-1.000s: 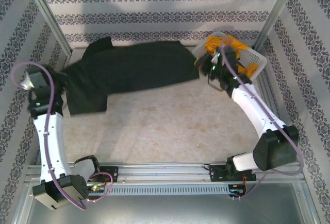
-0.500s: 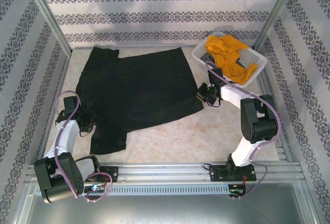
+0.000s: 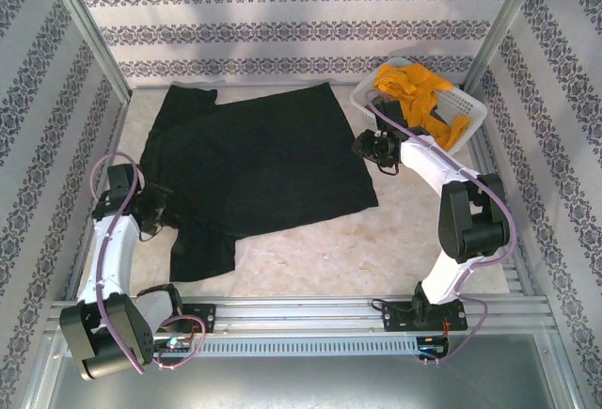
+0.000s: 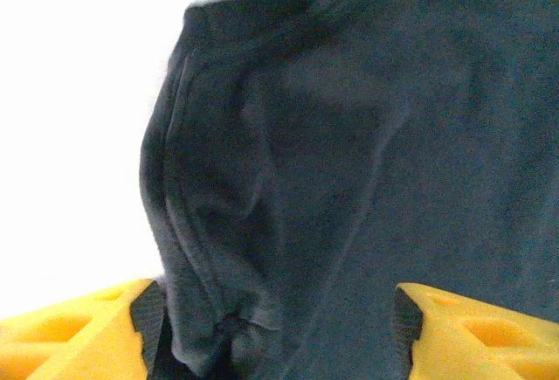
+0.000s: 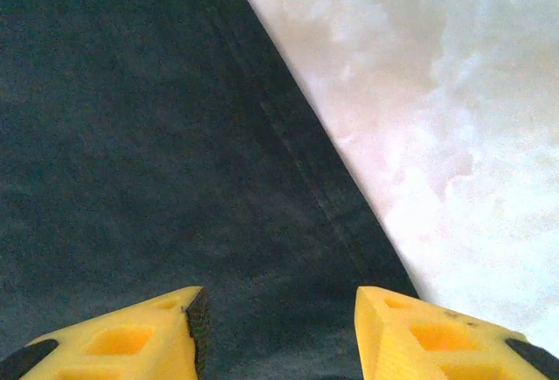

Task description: Fold and stack the t-shirts

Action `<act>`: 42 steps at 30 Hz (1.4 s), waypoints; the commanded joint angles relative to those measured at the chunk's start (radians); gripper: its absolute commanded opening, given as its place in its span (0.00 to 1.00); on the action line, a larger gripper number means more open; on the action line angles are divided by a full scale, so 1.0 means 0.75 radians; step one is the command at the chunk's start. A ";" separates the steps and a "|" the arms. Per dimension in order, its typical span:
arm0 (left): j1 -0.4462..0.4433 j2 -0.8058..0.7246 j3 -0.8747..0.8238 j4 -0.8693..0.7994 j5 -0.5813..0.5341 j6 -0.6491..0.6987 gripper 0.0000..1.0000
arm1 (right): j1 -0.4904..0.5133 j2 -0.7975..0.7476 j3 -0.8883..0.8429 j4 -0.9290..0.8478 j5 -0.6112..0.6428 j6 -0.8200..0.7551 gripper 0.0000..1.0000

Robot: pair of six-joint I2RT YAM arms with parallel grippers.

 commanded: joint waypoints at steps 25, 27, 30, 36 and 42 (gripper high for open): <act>0.015 0.161 0.026 -0.184 0.076 -0.045 0.52 | -0.006 -0.065 -0.497 -0.015 -0.113 0.246 0.36; 0.016 0.144 0.012 -0.191 0.040 -0.058 0.50 | -0.009 -0.035 -0.486 0.015 -0.122 0.243 0.30; 0.016 0.140 -0.031 -0.114 0.052 -0.099 0.49 | 0.000 0.011 -0.425 -0.024 -0.100 0.234 0.20; 0.026 0.215 -0.029 -0.054 0.034 -0.091 0.48 | -0.008 0.006 -0.392 -0.069 -0.061 0.268 0.00; 0.064 0.209 -0.026 -0.057 0.013 -0.046 0.43 | -0.075 -0.074 -0.353 -0.140 0.007 0.228 0.00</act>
